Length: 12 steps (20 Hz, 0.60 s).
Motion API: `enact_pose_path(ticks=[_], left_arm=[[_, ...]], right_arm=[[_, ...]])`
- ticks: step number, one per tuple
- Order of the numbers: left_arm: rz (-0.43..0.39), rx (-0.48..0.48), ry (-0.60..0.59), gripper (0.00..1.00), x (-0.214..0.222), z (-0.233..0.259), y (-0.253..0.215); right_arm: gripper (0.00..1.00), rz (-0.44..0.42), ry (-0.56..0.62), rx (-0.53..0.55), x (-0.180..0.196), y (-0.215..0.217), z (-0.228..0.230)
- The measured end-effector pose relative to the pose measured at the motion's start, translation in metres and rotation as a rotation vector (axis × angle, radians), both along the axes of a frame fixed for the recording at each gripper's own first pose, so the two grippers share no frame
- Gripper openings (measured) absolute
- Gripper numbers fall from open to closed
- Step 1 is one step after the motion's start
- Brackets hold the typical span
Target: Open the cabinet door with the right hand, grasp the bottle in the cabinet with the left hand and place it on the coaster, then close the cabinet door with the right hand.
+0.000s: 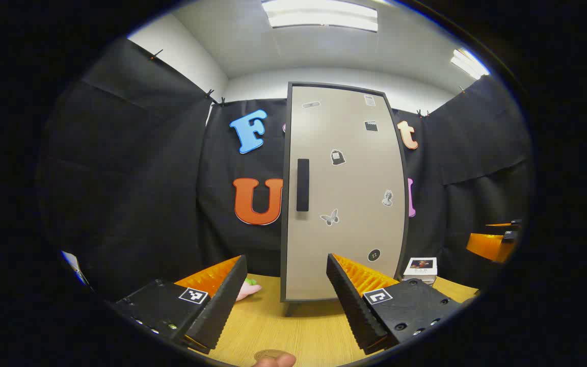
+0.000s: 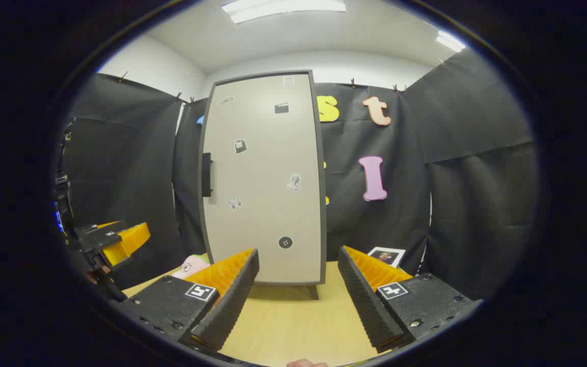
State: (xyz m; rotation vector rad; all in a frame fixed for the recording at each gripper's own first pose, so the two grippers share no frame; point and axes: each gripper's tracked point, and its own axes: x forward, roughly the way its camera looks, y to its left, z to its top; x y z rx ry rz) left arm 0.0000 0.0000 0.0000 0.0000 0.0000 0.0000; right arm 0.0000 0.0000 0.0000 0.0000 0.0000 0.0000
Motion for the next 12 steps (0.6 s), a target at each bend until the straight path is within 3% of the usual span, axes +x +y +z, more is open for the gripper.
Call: enact_pose_path(ticks=[1,12], left_arm=[[-0.004,-0.001,-0.001,0.95,0.0000,-0.0003,-0.0015],[-0.034,0.004,0.010,0.95,-0.0015,-0.0060,-0.0078]], right_arm=[[1.00,-0.002,0.000,-0.003,-0.0003,-0.0011,-0.0006],[0.97,-0.018,0.018,0.035,-0.0025,-0.0050,-0.0069]])
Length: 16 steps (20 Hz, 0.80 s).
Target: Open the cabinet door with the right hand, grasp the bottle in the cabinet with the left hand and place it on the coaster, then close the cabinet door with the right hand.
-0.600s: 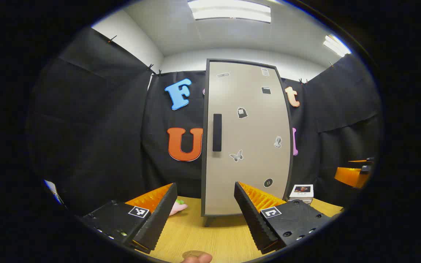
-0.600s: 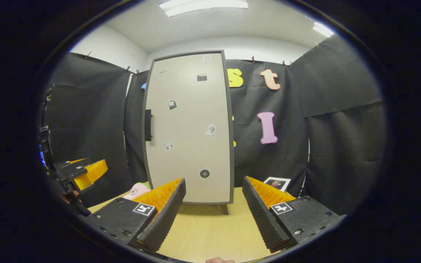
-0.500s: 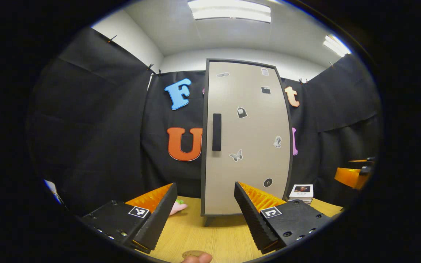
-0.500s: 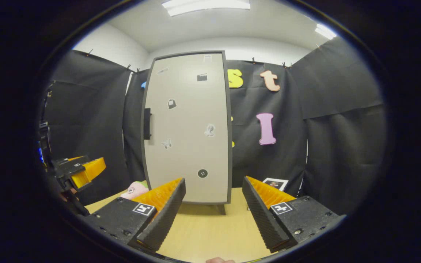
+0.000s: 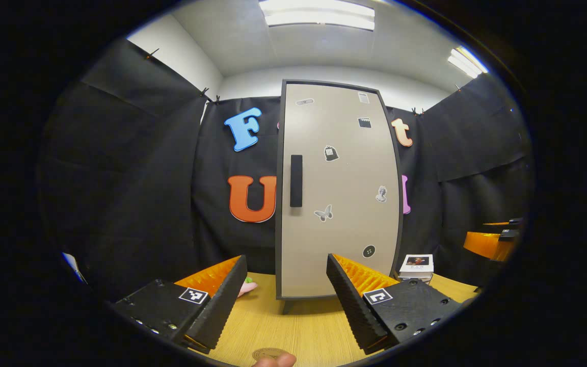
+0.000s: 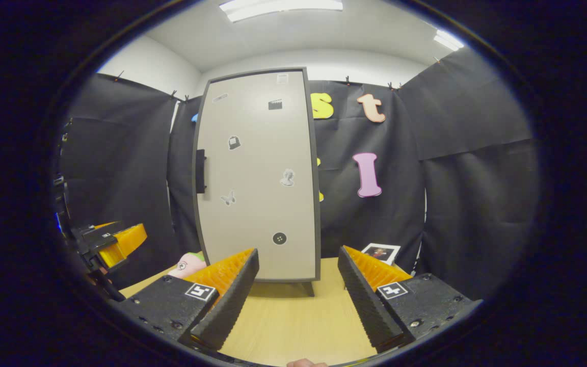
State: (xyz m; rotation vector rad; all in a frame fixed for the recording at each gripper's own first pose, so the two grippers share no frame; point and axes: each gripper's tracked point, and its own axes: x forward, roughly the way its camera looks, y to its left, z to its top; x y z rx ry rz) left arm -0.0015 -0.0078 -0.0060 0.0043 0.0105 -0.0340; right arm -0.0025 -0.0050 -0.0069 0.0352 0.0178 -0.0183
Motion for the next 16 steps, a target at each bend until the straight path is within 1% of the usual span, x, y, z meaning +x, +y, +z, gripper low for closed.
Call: enact_pose_path(ticks=[8,9,10,11,15,16], left_arm=[[-0.004,0.000,0.000,0.95,-0.0002,0.0006,-0.0023],[-0.002,0.001,-0.003,0.95,-0.0004,0.0020,-0.0019],[-0.001,0.002,-0.008,0.95,-0.0004,0.0039,-0.0013],[-0.001,0.002,-0.010,0.95,-0.0002,0.0046,-0.0009],[0.008,0.008,-0.006,0.95,0.0004,0.0019,0.0011],[0.011,0.008,-0.004,0.95,0.0008,0.0017,0.0015]], right_arm=[[0.97,-0.011,-0.007,-0.017,-0.0017,-0.0054,0.0034],[1.00,-0.009,-0.011,-0.014,-0.0014,-0.0056,0.0041],[1.00,-0.006,-0.011,-0.012,-0.0003,-0.0051,0.0052],[0.97,-0.003,-0.011,-0.012,-0.0001,-0.0043,0.0054],[0.97,0.009,-0.005,-0.023,0.0023,-0.0025,0.0056],[1.00,0.013,-0.003,-0.029,0.0026,-0.0021,0.0066]])
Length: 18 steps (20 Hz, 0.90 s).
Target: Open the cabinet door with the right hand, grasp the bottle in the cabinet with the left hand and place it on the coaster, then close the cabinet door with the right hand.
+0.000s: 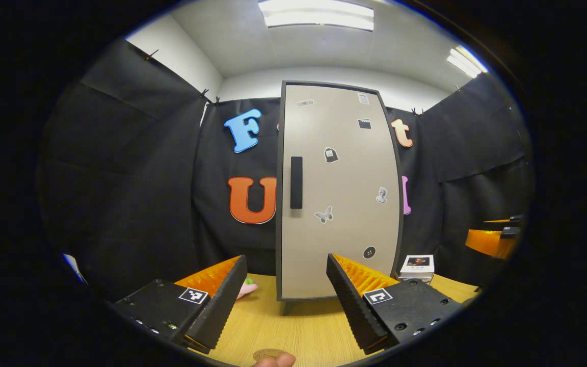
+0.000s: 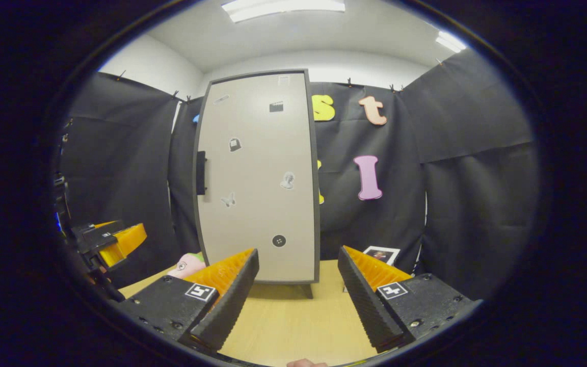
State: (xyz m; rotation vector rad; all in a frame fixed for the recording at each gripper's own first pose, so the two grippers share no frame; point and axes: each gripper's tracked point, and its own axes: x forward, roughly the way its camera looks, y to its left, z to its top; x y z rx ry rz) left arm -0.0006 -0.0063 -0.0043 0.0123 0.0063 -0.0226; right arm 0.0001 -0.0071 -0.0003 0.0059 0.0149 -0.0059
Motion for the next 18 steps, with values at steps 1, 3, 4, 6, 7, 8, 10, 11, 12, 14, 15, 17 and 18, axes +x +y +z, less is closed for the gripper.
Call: enact_pose_path(ticks=[1,3,4,6,7,8,10,11,12,14,15,17,18], left_arm=[[0.001,-0.002,0.002,0.95,0.000,-0.001,0.000],[-0.001,-0.010,0.003,0.95,0.000,-0.002,-0.003],[-0.005,-0.012,0.003,0.95,0.000,-0.003,-0.004],[-0.009,-0.007,0.005,0.95,-0.003,-0.004,-0.005],[-0.011,-0.004,0.007,0.95,-0.003,-0.005,-0.006],[-0.013,-0.006,0.007,0.95,-0.003,-0.005,-0.007],[-0.022,-0.012,0.010,0.95,-0.004,-0.006,-0.010],[-0.023,-0.011,0.011,0.95,-0.004,-0.007,-0.010],[-0.023,-0.010,0.010,0.95,-0.005,-0.006,-0.010],[-0.029,-0.016,0.013,0.95,-0.006,-0.007,-0.011],[-0.033,-0.018,0.015,0.95,-0.007,-0.006,-0.012],[-0.025,-0.014,0.012,0.95,-0.008,-0.005,-0.009],[-0.016,-0.011,0.010,0.95,-0.009,-0.004,-0.006]], right_arm=[[0.97,0.004,-0.001,-0.007,0.000,0.000,0.001],[1.00,0.006,-0.008,-0.017,0.002,0.000,0.005],[0.97,0.011,-0.011,-0.022,0.005,0.000,0.009],[0.97,0.029,-0.007,-0.030,0.009,0.002,0.013],[0.97,0.045,-0.007,-0.035,0.010,0.003,0.017],[1.00,0.057,-0.007,-0.043,0.012,0.004,0.021],[1.00,0.075,-0.016,-0.063,0.020,0.005,0.030],[1.00,0.087,-0.021,-0.069,0.023,0.008,0.035],[0.97,0.106,-0.026,-0.069,0.028,0.013,0.039],[0.97,0.152,-0.019,-0.079,0.039,0.026,0.045],[1.00,0.176,-0.010,-0.091,0.045,0.033,0.048],[1.00,0.226,-0.005,-0.119,0.056,0.050,0.056],[1.00,0.243,-0.008,-0.133,0.065,0.057,0.059]])
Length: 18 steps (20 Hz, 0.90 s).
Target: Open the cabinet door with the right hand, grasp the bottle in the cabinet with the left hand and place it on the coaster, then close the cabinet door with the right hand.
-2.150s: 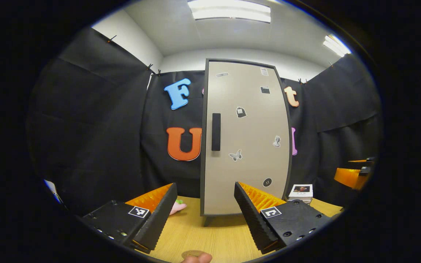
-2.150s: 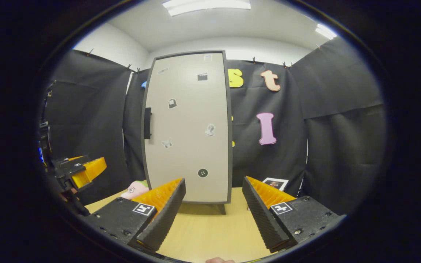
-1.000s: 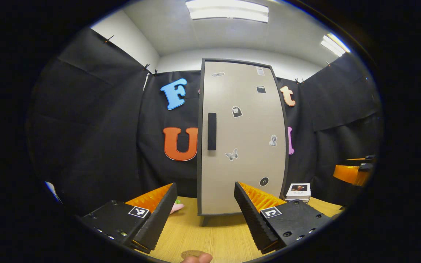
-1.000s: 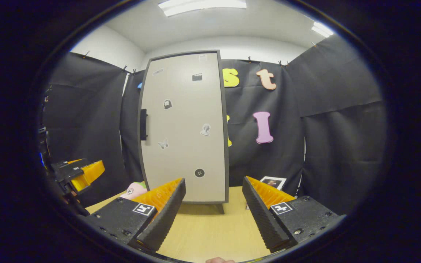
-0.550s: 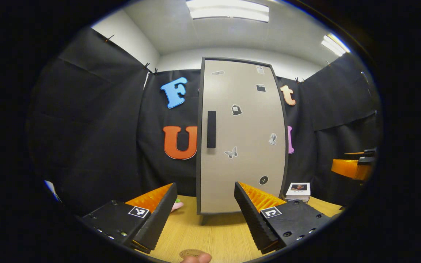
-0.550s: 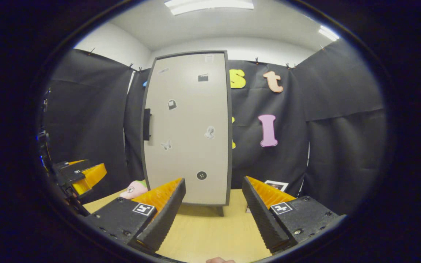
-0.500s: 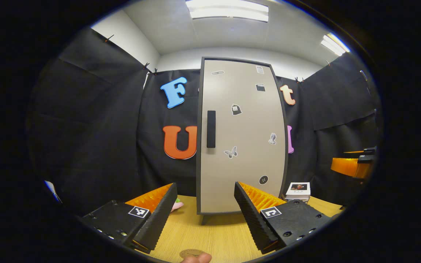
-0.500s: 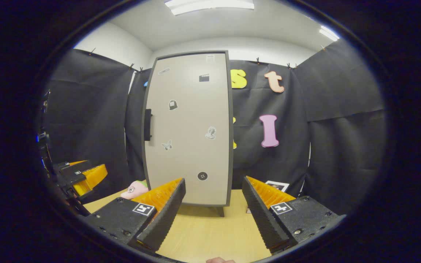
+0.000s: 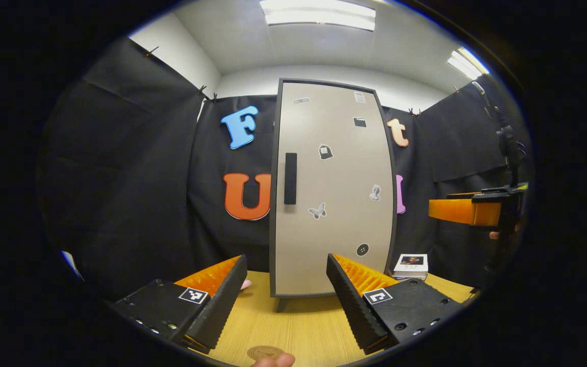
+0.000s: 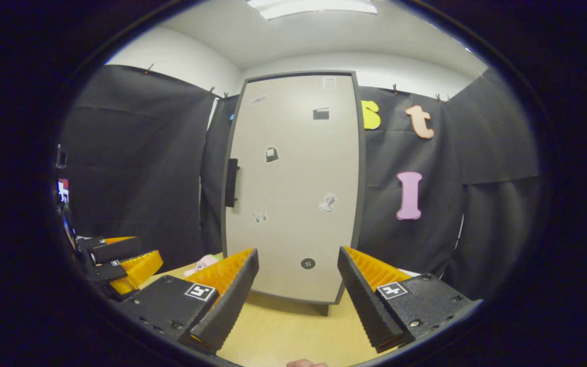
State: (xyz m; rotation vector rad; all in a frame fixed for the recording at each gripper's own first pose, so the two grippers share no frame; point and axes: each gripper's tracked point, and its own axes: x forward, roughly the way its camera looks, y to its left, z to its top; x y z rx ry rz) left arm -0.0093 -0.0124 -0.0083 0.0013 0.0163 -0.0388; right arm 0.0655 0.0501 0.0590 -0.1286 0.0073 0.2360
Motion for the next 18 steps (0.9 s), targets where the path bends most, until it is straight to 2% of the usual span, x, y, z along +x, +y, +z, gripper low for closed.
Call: enact_pose_path(ticks=[1,9,10,11,18], left_arm=[[0.006,0.002,-0.003,0.95,-0.002,0.000,0.002],[0.057,0.019,-0.001,0.95,-0.011,0.000,0.019],[0.062,0.016,-0.004,0.95,-0.013,0.001,0.021],[0.066,0.014,-0.003,0.95,-0.014,0.001,0.024],[0.095,0.026,0.008,0.95,-0.019,-0.001,0.040]], right_arm=[[0.97,0.016,-0.009,-0.011,0.008,0.006,0.004],[1.00,0.234,0.035,-0.004,0.072,0.094,0.026],[0.97,0.248,0.043,0.003,0.081,0.103,0.029],[1.00,0.261,0.050,0.014,0.090,0.111,0.032],[0.97,0.295,0.070,0.079,0.163,0.166,0.046]])
